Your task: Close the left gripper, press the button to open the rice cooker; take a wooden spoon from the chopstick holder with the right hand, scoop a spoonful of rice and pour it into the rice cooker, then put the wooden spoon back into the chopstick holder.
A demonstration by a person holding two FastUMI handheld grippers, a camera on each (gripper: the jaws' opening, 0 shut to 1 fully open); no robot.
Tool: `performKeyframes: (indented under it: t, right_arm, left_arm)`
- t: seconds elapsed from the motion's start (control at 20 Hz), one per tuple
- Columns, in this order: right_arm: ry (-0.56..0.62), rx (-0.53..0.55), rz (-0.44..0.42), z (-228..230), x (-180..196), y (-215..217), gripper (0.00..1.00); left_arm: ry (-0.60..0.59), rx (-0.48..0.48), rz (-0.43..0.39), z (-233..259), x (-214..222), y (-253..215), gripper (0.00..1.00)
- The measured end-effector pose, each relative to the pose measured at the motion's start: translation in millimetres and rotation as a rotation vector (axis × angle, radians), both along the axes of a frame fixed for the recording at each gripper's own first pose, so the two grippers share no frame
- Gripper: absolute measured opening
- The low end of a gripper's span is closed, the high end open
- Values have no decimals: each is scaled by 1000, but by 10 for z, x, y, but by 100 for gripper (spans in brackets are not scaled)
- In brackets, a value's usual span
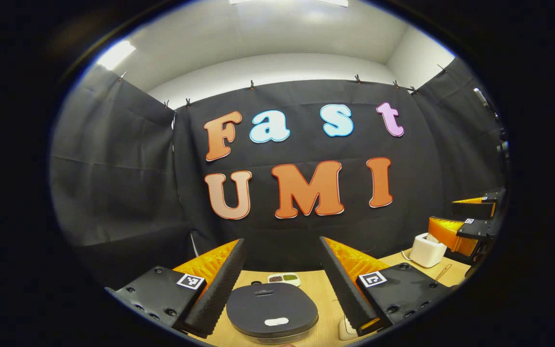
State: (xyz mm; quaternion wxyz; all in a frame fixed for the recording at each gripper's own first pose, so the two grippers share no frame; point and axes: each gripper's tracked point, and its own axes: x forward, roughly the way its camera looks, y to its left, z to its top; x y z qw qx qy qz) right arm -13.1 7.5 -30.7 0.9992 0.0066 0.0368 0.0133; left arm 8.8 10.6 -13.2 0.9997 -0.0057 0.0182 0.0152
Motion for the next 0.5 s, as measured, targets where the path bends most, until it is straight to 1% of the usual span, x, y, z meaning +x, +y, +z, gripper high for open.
performKeyframes:
  t: [0.05,0.1,0.15,0.3,0.45,0.5]
  right_arm:
    - [2,0,-10,-25,1,-12,95]
    - [3,-3,-27,-35,5,-36,95]
    - [0,-9,-38,-40,26,-61,98]
    - [-19,-29,-79,-9,35,-216,95]
    - [-26,-41,-112,-4,79,-320,95]
    - [-23,-36,-117,-4,85,-342,97]
  left_arm:
    - [2,3,14,-15,-7,40,100]
    - [0,3,25,-5,2,72,94]
    - [-3,4,30,0,-5,100,94]
    - [-13,14,44,22,34,187,94]
    - [-21,30,37,45,97,270,63]
    - [-9,25,36,37,129,298,53]
